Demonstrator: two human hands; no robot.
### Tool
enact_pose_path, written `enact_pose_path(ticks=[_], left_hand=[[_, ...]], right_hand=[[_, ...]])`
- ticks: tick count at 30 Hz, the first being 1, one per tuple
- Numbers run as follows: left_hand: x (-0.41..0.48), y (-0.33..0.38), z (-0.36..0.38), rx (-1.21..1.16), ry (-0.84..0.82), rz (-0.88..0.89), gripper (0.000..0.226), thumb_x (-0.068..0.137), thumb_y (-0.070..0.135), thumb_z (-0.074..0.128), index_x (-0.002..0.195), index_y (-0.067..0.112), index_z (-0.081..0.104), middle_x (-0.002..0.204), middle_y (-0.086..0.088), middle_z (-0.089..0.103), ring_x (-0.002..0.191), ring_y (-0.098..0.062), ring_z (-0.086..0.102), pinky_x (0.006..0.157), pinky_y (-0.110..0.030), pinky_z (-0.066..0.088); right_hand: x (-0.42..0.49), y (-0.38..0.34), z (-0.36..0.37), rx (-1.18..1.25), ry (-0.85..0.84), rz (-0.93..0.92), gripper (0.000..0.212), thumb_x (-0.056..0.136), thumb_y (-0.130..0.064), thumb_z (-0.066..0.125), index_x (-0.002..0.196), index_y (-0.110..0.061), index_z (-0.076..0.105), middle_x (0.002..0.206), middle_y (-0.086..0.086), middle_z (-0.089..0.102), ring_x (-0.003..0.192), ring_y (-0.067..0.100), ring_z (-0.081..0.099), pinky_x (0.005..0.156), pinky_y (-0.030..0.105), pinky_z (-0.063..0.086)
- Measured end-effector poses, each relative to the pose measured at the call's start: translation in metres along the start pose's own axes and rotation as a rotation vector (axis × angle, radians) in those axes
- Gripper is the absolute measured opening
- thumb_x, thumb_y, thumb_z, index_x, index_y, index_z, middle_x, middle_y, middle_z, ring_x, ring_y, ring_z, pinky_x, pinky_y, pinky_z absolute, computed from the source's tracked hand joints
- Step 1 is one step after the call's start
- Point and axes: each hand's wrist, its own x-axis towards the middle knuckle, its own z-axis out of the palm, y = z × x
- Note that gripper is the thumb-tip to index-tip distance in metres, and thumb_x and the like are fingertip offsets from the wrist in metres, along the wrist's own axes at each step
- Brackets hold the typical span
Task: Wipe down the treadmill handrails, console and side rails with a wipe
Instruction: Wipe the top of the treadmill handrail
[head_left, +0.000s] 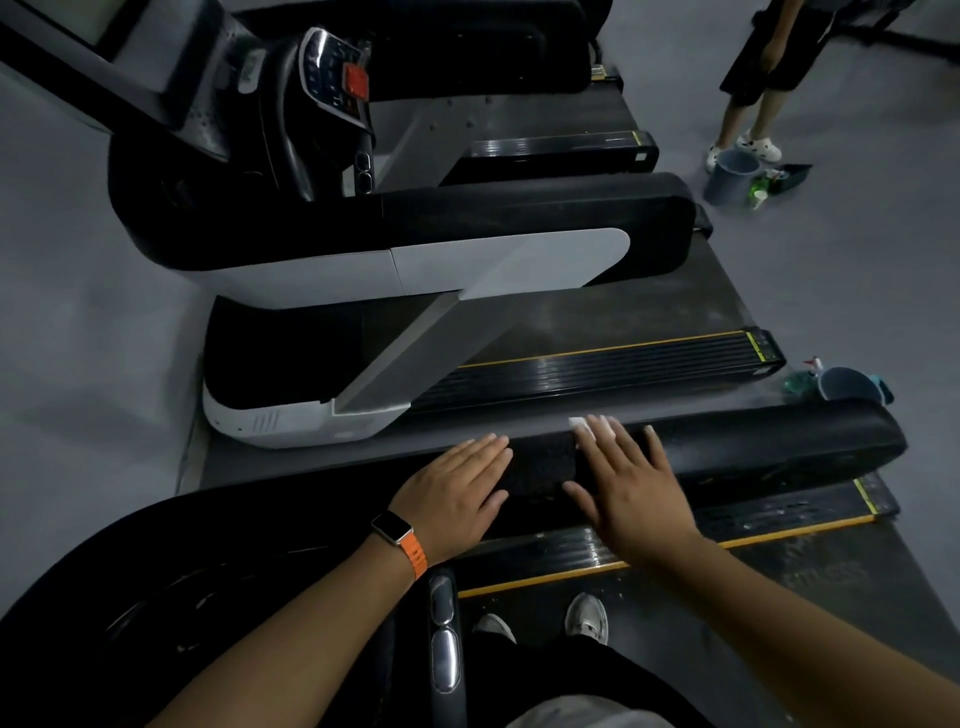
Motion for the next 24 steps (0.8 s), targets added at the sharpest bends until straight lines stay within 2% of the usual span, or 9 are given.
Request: enact_pose_path(ticks=[3, 6, 9, 12, 15, 18, 21, 24], left_hand=[[0.001, -0.001, -0.001, -0.005, -0.003, -0.004, 0.052, 0.105, 0.037, 0.045, 0.149, 0.009, 0.052, 0.156, -0.009, 0.048, 0.147, -0.018, 0.042, 0.121, -0.038, 0.036], [0.000, -0.001, -0.001, -0.003, -0.006, -0.010, 0.053, 0.105, 0.038, 0.045, 0.149, 0.009, 0.052, 0.156, -0.008, 0.048, 0.147, -0.018, 0.042, 0.120, -0.039, 0.037], [-0.001, 0.000, 0.000, -0.006, -0.001, -0.010, 0.052, 0.105, 0.037, 0.045, 0.148, 0.009, 0.052, 0.156, -0.009, 0.048, 0.146, -0.019, 0.043, 0.120, -0.039, 0.037], [0.000, 0.000, 0.000, -0.006, 0.008, 0.000, 0.052, 0.105, 0.037, 0.045, 0.148, 0.008, 0.052, 0.156, -0.009, 0.048, 0.146, -0.019, 0.043, 0.121, -0.038, 0.036], [0.001, 0.001, -0.001, -0.003, 0.014, -0.005, 0.052, 0.104, 0.037, 0.046, 0.147, 0.008, 0.053, 0.155, -0.009, 0.049, 0.146, -0.019, 0.044, 0.121, -0.037, 0.035], [0.001, 0.000, -0.002, -0.005, 0.008, -0.004, 0.052, 0.104, 0.037, 0.046, 0.147, 0.009, 0.053, 0.155, -0.009, 0.049, 0.146, -0.019, 0.044, 0.121, -0.037, 0.035], [-0.001, 0.000, -0.001, -0.004, 0.001, -0.002, 0.052, 0.105, 0.037, 0.045, 0.148, 0.009, 0.052, 0.156, -0.009, 0.048, 0.146, -0.019, 0.043, 0.121, -0.037, 0.035], [0.001, 0.000, -0.001, -0.002, 0.004, -0.006, 0.052, 0.105, 0.037, 0.045, 0.148, 0.009, 0.053, 0.156, -0.008, 0.049, 0.146, -0.018, 0.044, 0.121, -0.037, 0.036]], right_hand=[[0.000, -0.035, 0.004, 0.041, 0.003, -0.056, 0.084, 0.104, -0.069, 0.019, 0.167, -0.013, 0.015, 0.173, 0.011, 0.018, 0.161, 0.031, 0.010, 0.129, 0.055, 0.007], [-0.011, -0.045, 0.011, 0.028, 0.012, -0.209, 0.082, 0.105, -0.067, 0.025, 0.168, -0.017, 0.008, 0.175, 0.006, 0.008, 0.162, 0.027, 0.005, 0.128, 0.054, 0.008], [-0.026, -0.011, 0.018, 0.008, 0.030, -0.151, 0.081, 0.105, -0.062, 0.033, 0.168, -0.023, 0.000, 0.176, -0.002, 0.001, 0.162, 0.020, 0.000, 0.126, 0.056, 0.015], [-0.032, -0.004, 0.018, 0.001, 0.036, -0.033, 0.083, 0.104, -0.063, 0.032, 0.168, -0.018, 0.004, 0.176, 0.004, 0.005, 0.162, 0.025, 0.001, 0.127, 0.058, 0.014], [-0.026, -0.035, 0.023, 0.004, 0.048, -0.120, 0.086, 0.103, -0.063, 0.035, 0.168, -0.016, 0.002, 0.175, 0.006, 0.000, 0.162, 0.029, -0.005, 0.126, 0.055, 0.007], [-0.030, -0.026, 0.025, -0.050, 0.065, -0.231, 0.085, 0.104, -0.056, 0.042, 0.168, -0.017, 0.003, 0.176, 0.004, -0.003, 0.162, 0.025, -0.003, 0.124, 0.055, 0.012], [-0.045, -0.003, 0.028, -0.051, 0.058, -0.169, 0.087, 0.103, -0.050, 0.051, 0.168, -0.016, 0.004, 0.176, 0.004, -0.005, 0.162, 0.025, -0.001, 0.124, 0.057, 0.018], [-0.044, -0.021, 0.028, -0.025, 0.076, -0.134, 0.089, 0.101, -0.053, 0.049, 0.168, -0.013, 0.006, 0.176, 0.008, -0.004, 0.162, 0.031, 0.002, 0.125, 0.056, 0.012]])
